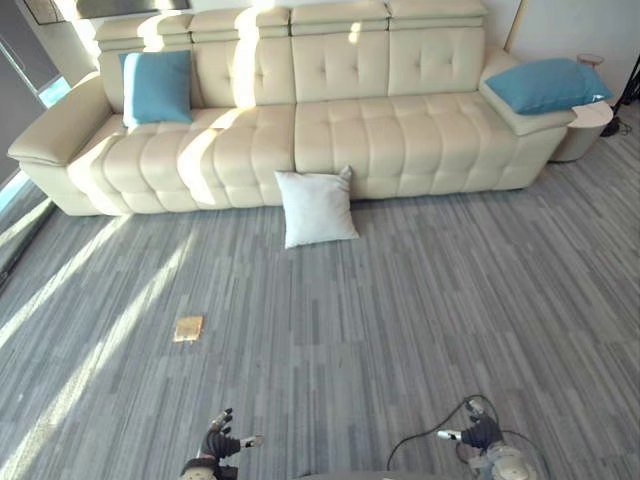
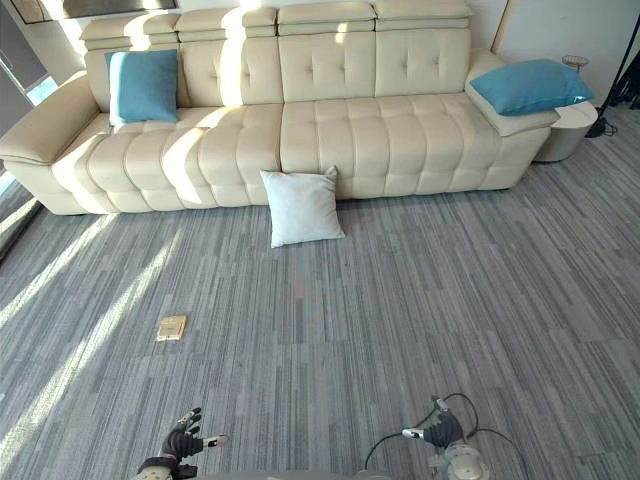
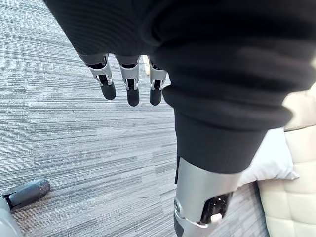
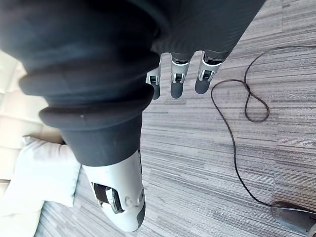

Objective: Pick up cushions and gather them together orderly.

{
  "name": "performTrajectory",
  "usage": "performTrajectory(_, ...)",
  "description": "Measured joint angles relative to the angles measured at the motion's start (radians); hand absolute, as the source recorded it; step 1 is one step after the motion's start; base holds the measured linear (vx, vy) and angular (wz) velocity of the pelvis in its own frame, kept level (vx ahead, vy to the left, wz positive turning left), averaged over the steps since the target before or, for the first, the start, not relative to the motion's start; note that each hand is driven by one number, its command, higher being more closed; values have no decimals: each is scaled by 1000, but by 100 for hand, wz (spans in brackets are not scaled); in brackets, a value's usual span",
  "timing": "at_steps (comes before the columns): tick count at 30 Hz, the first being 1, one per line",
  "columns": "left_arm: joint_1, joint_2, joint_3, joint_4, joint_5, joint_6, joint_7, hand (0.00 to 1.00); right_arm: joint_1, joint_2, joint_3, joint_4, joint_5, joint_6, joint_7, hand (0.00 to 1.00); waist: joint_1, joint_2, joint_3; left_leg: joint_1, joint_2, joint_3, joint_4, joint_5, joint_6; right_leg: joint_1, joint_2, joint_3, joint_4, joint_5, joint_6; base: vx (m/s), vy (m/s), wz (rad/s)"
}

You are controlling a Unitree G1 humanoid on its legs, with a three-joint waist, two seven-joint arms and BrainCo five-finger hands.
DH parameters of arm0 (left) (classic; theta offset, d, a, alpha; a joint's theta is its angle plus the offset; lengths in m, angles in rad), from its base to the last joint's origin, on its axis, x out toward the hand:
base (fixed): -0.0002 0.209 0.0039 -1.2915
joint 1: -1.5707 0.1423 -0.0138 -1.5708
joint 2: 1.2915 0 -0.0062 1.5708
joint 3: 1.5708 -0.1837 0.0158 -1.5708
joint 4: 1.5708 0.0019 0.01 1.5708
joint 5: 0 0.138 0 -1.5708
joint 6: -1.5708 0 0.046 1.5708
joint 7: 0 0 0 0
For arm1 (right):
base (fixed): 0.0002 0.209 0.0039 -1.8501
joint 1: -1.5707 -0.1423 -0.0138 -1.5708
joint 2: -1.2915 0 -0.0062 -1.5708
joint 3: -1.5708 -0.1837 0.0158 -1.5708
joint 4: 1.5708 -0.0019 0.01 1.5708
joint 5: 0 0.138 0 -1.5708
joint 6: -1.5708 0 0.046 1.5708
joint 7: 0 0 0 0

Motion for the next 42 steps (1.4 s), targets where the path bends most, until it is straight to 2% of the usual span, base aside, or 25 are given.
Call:
performTrajectory(11,0,-2,12,-15,-60,0,0,0,-17,25,-48,34,56,1,-8,0,0,-8,8,-6,-8,-1,-2,2,1,16,-4,-4,-44,22,2,3,-1,1)
performTrajectory(18,0,-3,12,-36,-69,1,2,0,-38,28,-70,36,96,2,-8,0,1,-7,39,-13,-8,-1,-8,2,0,12,-4,-5,-49,22,2,0,0,0)
performTrajectory(23,-2,-3,29,-107,-106,1,19,0,-100,31,-78,61,103,4,-10,0,9,-14,63,-64,-9,14,-2,-4,7,-45,-5,9,-49,26,5,23,-5,-10)
performTrajectory(24,-3,-3,29,-123,-106,1,20,0,-114,34,-78,65,103,5,-11,0,21,-15,64,-77,-9,28,5,-13,20,-61,-6,27,-48,27,7,81,22,-32)
performTrajectory(26,-2,-4,29,-150,-108,1,20,0,-135,35,-78,65,103,6,-11,0,32,-19,71,-113,-12,44,70,-63,37,-82,-18,35,-29,15,24,111,36,-27)
performTrajectory(27,-2,-8,28,-162,-113,1,20,0,-148,32,-81,64,103,6,-12,0,31,-12,77,-136,-13,49,127,-109,44,-102,-29,38,18,-9,59,148,66,-16)
performTrajectory(28,-2,-17,28,-171,-115,1,20,0,-152,26,-84,63,103,6,-15,0,31,3,87,-152,-11,50,171,-155,52,-137,-41,39,118,-42,105,131,78,-16)
performTrajectory(29,-3,-23,27,-174,-115,1,20,0,-152,23,-84,61,103,6,-16,0,32,13,90,-149,-11,49,185,-175,57,-165,-48,41,195,-58,125,130,121,-4)
performTrajectory(30,-6,-24,22,-176,-115,1,20,0,-148,23,-83,48,103,7,-20,0,30,24,95,-133,-20,40,206,-205,65,-235,-73,34,389,-82,146,188,142,21)
performTrajectory(31,-16,-16,19,-176,-115,1,22,0,-121,29,-77,26,103,7,-20,0,27,19,99,-98,-41,8,212,-231,76,-329,-107,10,611,-88,137,263,144,36)
performTrajectory(32,-23,-9,18,-175,-115,2,24,0,-111,31,-73,22,104,7,-20,0,26,15,102,-85,-48,-1,218,-240,89,-367,-119,8,703,-102,134,355,116,44)
performTrajectory(33,-27,1,17,-175,-115,2,33,0,-97,33,-68,23,105,14,-21,0,27,16,106,-54,-50,-15,232,-262,92,-421,-126,1,789,-128,102,415,96,40)
performTrajectory(34,-30,10,15,-175,-115,3,40,0,-94,31,-61,23,106,19,-21,0,25,24,112,-29,-49,-29,230,-271,91,-457,-123,-25,807,-152,82,526,83,46)
performTrajectory(35,-45,20,9,-175,-115,3,42,0,-98,27,-57,22,112,20,-21,0,20,20,120,1,-43,-47,216,-274,92,-490,-124,-59,791,-168,60,475,43,51)
performTrajectory(36,-66,23,9,-175,-115,3,43,0,-108,19,-56,22,112,20,-21,0,14,34,137,33,-26,-61,195,-275,90,-522,-110,-86,737,-172,47,586,-14,75)
performTrajectory(37,-99,23,9,-174,-116,2,45,0,-128,6,-55,20,113,19,-21,0,-1,60,159,68,10,-85,175,-276,82,-579,-77,-121,601,-148,33,489,-32,74)
performTrajectory(38,-111,23,8,-173,-116,2,45,0,-133,2,-55,20,113,19,-22,0,-7,64,164,78,19,-93,174,-278,70,-601,-69,-120,539,-117,33,624,-62,89)
performTrajectory(39,-120,24,6,-172,-116,0,47,0,-130,0,-55,13,113,19,-23,0,-15,53,165,105,24,-107,172,-283,36,-622,-58,-114,396,-24,29,475,-70,63)
performTrajectory(40,-126,27,2,-172,-116,-1,50,0,-123,1,-53,4,113,19,-23,0,-19,42,165,124,25,-111,172,-292,14,-625,-53,-109,333,33,9,657,-135,73)
performTrajectory(41,-117,35,-8,-162,-115,-1,52,0,-100,-1,-41,-18,113,19,-25,0,-28,21,156,165,27,-119,184,-319,-30,-630,-54,-102,321,185,-72,721,-169,41)
performTrajectory(42,-119,18,-13,-139,-115,2,49,0,-113,-11,-40,-16,113,22,-25,0,-27,49,152,156,67,-107,246,-317,-66,-647,-52,-128,415,143,-98,715,-186,33)
